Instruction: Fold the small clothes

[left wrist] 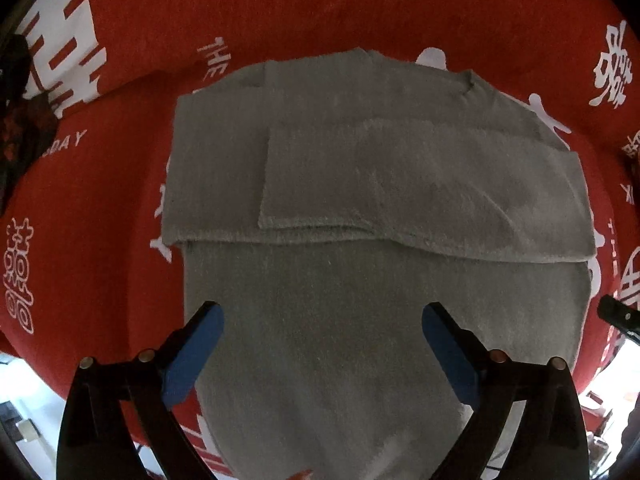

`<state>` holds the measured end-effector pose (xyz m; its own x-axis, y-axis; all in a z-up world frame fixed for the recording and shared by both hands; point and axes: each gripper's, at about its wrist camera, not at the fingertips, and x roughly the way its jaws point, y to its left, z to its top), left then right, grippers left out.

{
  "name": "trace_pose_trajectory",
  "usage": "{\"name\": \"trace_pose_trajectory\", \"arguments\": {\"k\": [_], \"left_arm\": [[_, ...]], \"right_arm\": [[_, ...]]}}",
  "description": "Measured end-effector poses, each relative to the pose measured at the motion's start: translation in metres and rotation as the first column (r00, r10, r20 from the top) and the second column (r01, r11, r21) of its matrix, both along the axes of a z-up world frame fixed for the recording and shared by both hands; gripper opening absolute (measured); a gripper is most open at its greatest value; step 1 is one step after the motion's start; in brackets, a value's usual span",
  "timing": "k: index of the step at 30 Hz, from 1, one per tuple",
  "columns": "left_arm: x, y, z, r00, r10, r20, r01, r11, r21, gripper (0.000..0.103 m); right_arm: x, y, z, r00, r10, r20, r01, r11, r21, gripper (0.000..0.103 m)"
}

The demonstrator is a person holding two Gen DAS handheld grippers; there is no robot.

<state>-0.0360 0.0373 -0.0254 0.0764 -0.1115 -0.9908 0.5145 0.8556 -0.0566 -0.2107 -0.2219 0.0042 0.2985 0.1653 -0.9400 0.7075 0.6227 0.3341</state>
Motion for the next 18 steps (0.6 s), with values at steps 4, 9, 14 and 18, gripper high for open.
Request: {"name": "trace_pose_trajectory", "arguments": {"k": [4,9,14,18], "left_arm": [[-0.003,-0.002,0.004,1.0,-0.002,0.012,0.002,1.0,0.021,0.1],[-0.011,-0.009,0.006,1.0,-0.012,0.025,0.011,0.999,0.041,0.102],[-0.022,-0.018,0.01,1.0,-0.017,0.024,0.016,0.999,0.044,0.102],[-0.032,-0.026,0.011,0.999,-0.011,0.046,0.008,0.997,0.07,0.102]], "right_arm": [[-0.003,0.008,0.001,1.0,0.01,-0.008,-0.01,1.0,0.009,0.055],[-0.006,0.01,-0.003,0.999,0.029,-0.03,-0.028,0.999,0.033,0.066],[-0.006,0.01,-0.001,0.997,0.069,-0.021,-0.069,0.997,0.036,0.073],[-0.005,0.008,0.004,0.995,0.102,0.003,-0.102,0.994,0.027,0.08]]}}
